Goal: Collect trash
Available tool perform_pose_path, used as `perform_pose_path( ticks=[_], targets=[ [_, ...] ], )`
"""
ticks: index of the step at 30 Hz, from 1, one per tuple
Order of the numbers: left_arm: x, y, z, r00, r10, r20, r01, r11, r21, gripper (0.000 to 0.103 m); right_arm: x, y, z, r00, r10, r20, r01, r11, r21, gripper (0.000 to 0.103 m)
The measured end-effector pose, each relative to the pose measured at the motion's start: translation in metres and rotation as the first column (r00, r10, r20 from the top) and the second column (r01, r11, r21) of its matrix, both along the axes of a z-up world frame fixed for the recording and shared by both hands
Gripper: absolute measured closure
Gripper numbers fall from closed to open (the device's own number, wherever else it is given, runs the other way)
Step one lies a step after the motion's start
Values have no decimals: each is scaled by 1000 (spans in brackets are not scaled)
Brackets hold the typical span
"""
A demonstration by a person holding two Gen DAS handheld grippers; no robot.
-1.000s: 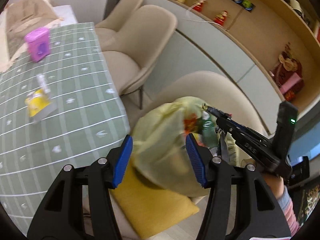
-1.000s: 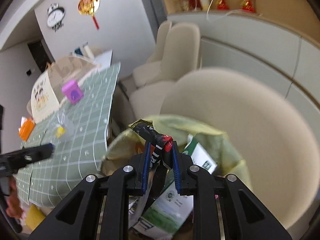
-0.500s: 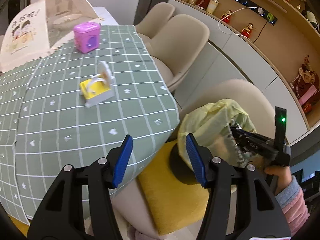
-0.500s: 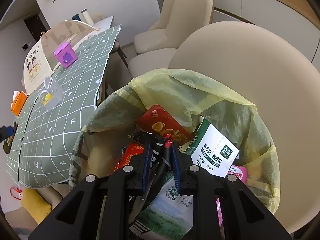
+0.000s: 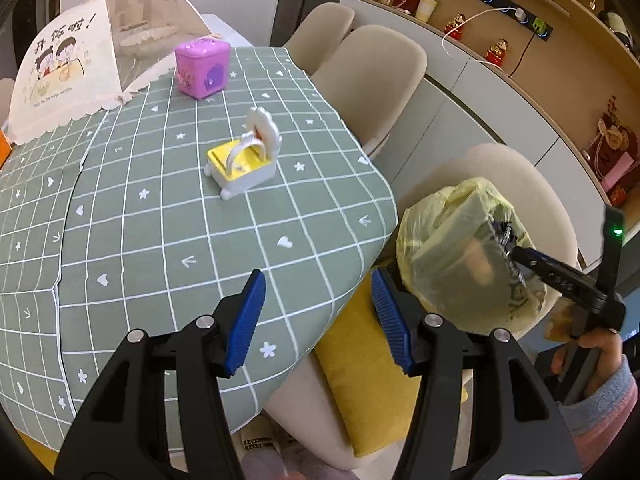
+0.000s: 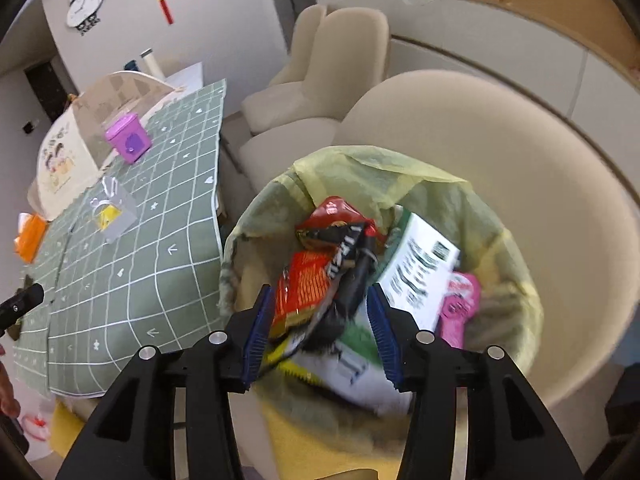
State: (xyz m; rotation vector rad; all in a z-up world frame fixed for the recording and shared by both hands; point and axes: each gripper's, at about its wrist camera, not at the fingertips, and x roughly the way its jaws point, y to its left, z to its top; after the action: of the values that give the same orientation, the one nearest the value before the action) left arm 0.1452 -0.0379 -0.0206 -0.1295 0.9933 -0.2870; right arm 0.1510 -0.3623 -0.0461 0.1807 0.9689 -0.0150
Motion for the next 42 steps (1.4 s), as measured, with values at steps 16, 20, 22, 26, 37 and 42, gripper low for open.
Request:
perform_pose_path(
  ticks=[16, 20, 22, 26, 37, 42],
  targets=[
    [-101, -23, 44, 973, 64, 221, -89, 991, 105, 41, -125, 69, 71, 962, 103, 253, -107, 994, 0, 58],
    [-138, -36, 52, 952, 92, 292, -137, 981, 137, 41, -154, 79, 70, 950, 178, 256, -176, 984, -31, 58],
    [-158, -43, 54, 938, 104, 330, -165, 973, 164, 41, -166, 81, 66, 940, 214, 266, -215, 976, -26, 58],
    [-193, -50, 57, 917, 161, 364, -232, 960, 159, 41, -187, 80, 63, 931, 242, 274, -251, 968, -3, 58],
    [-227, -74, 62, 905, 155, 397, -252, 946, 205, 41, -215, 81, 65, 902, 280, 328, -279, 959, -49, 58],
    [-231, -79, 64, 904, 151, 400, -248, 947, 203, 41, -217, 82, 69, 895, 288, 341, -281, 957, -69, 58]
  ],
)
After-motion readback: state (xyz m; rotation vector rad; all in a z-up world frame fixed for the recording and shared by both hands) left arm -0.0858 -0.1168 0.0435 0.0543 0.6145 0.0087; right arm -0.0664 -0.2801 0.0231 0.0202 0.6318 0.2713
